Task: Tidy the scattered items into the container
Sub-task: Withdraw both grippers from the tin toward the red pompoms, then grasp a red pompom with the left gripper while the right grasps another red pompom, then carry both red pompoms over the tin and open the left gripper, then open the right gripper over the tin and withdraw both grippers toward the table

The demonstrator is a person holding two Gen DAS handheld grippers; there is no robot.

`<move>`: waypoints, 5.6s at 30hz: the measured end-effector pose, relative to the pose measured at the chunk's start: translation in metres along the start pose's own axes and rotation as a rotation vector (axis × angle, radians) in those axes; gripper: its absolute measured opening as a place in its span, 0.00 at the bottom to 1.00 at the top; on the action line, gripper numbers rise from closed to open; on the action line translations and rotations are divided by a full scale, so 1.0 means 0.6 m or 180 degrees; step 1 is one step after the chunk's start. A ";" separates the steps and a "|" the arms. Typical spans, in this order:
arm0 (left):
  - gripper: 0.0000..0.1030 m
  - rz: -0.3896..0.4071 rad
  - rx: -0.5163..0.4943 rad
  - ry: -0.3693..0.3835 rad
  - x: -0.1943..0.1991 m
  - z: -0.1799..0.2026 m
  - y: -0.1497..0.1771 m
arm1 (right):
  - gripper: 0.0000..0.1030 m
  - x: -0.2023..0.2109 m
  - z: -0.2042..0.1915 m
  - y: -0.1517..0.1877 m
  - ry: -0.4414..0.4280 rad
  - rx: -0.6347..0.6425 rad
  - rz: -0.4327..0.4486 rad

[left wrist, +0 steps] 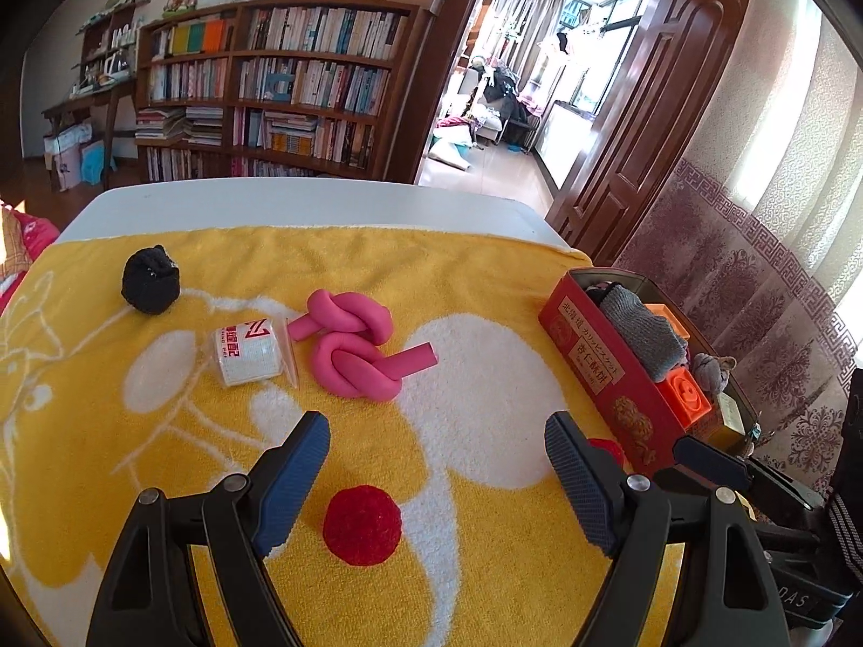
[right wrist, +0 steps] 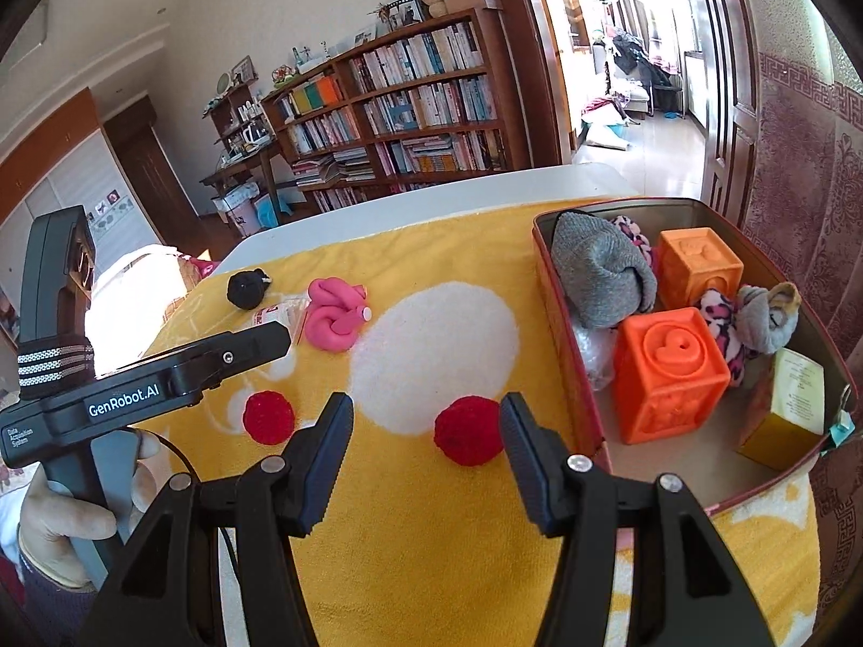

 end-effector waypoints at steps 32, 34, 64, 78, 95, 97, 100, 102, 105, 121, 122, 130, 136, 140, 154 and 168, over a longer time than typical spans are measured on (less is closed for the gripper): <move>0.81 -0.0344 -0.0013 -0.0197 -0.062 -0.061 0.084 | 0.59 -0.086 0.012 0.051 0.0480 0.0196 -0.0394; 0.72 -0.0334 -0.0028 -0.0195 -0.062 -0.061 0.084 | 0.59 -0.090 0.013 0.052 0.0513 0.0214 -0.0405; 0.36 -0.0142 -0.0077 -0.0033 -0.034 -0.031 0.070 | 0.31 -0.047 0.020 0.013 0.0419 0.0053 -0.0090; 0.36 -0.0018 -0.0357 0.0246 -0.006 0.089 0.036 | 0.31 0.060 0.086 -0.035 0.0532 -0.0171 0.0322; 0.36 -0.0020 -0.0817 0.0725 -0.031 0.304 0.015 | 0.31 0.140 0.221 -0.046 0.0800 -0.0534 0.0564; 0.36 -0.0041 -0.0860 0.0756 -0.038 0.323 0.016 | 0.31 0.141 0.229 -0.044 0.0803 -0.0555 0.0564; 0.36 -0.0081 -0.0912 0.0795 -0.049 0.345 0.019 | 0.31 0.142 0.239 -0.041 0.0798 -0.0594 0.0562; 0.36 -0.0119 -0.0938 0.0814 -0.057 0.358 0.022 | 0.31 0.141 0.244 -0.041 0.0795 -0.0620 0.0560; 0.36 -0.0161 -0.0955 0.0816 -0.069 0.370 0.026 | 0.31 0.140 0.252 -0.041 0.0787 -0.0658 0.0566; 0.65 -0.0154 -0.0648 0.0765 -0.069 0.333 0.006 | 0.39 0.122 0.265 -0.036 0.0650 -0.0845 0.0463; 0.65 -0.0146 -0.0630 0.0756 -0.067 0.328 0.004 | 0.43 0.121 0.265 -0.036 0.0636 -0.0865 0.0464; 0.65 -0.0105 -0.0514 0.0696 -0.055 0.287 -0.006 | 0.47 0.121 0.256 -0.041 0.0657 -0.0863 0.0475; 0.80 -0.0110 -0.0422 0.0642 -0.051 0.261 -0.003 | 0.47 0.114 0.233 -0.045 0.0646 -0.0801 0.0446; 0.80 -0.0076 -0.0323 0.0602 -0.044 0.239 -0.010 | 0.47 0.108 0.212 -0.049 0.0625 -0.0731 0.0423; 0.80 0.0026 0.0091 0.0225 -0.008 0.066 -0.031 | 0.56 0.068 0.096 -0.077 0.0430 -0.0310 0.0336; 0.80 -0.0013 0.0571 -0.0290 0.019 -0.152 0.007 | 0.57 -0.032 -0.013 -0.076 0.0167 0.0063 -0.0053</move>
Point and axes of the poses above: each gripper's, at about its wrist camera, not at the fingertips, and x roughly against the way its jaws point, z to its right, y to its underside, the point moved 10 cm from there along -x, roughly the way its jaws point, and after that the axes turned 2 degrees about x, right-handed, at the moved point
